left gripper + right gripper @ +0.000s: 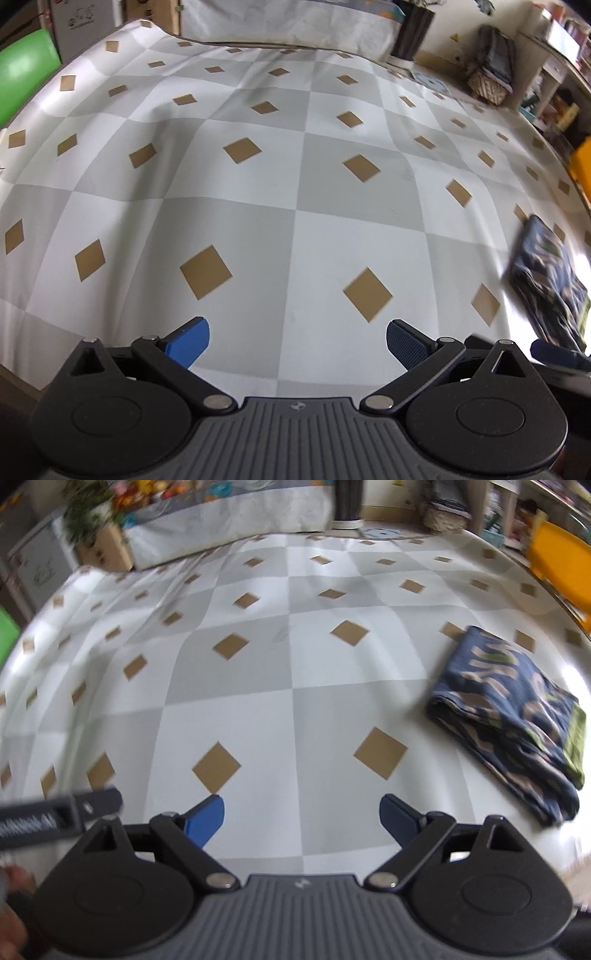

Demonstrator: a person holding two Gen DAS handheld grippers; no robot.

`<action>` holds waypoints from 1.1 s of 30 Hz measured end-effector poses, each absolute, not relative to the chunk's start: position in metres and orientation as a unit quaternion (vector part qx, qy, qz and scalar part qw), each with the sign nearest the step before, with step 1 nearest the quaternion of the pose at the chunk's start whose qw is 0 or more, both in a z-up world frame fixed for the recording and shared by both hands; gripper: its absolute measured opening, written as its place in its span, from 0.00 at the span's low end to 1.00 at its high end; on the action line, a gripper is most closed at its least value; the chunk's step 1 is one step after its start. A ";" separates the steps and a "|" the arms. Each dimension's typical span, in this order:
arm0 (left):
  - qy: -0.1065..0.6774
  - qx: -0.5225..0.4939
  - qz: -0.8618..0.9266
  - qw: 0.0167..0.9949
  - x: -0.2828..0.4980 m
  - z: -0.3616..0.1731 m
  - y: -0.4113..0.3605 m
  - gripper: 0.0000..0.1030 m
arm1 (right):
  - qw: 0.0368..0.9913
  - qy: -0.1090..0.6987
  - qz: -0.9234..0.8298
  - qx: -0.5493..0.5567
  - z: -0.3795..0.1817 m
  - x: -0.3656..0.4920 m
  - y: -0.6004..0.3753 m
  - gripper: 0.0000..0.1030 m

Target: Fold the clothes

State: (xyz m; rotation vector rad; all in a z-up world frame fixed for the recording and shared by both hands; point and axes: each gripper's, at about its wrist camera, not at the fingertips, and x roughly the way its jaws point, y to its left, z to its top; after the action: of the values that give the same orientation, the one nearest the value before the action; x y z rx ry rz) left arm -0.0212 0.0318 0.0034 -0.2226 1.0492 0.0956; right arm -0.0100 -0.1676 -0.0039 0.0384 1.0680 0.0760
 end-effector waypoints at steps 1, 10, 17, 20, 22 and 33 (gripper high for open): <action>0.493 -0.103 0.053 0.863 -0.021 0.002 0.032 0.99 | 0.858 0.511 0.045 0.008 -0.010 -0.007 -0.166 0.89; 0.505 -0.078 0.066 0.857 -0.006 -0.022 0.027 0.99 | 0.843 0.533 0.074 0.013 -0.049 0.019 -0.172 0.89; 0.522 -0.074 0.072 0.846 0.007 -0.035 0.029 0.99 | 0.846 0.529 0.064 0.027 -0.068 0.041 -0.179 0.89; 0.529 -0.071 0.074 0.842 0.011 -0.041 0.027 0.99 | 0.846 0.528 0.058 0.037 -0.077 0.048 -0.181 0.89; 0.531 -0.067 0.074 0.841 0.013 -0.043 0.026 0.99 | 0.848 0.526 0.057 0.042 -0.081 0.053 -0.181 0.89; 0.539 -0.070 0.070 0.836 0.021 -0.048 0.024 0.99 | 0.876 0.480 0.048 -0.014 -0.097 0.077 -0.159 0.99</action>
State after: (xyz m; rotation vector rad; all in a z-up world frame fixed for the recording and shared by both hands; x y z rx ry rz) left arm 0.0206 0.0244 -0.0478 -0.1491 1.1420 0.1476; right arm 0.0768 -0.1593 -0.0971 -0.0292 1.0025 0.1009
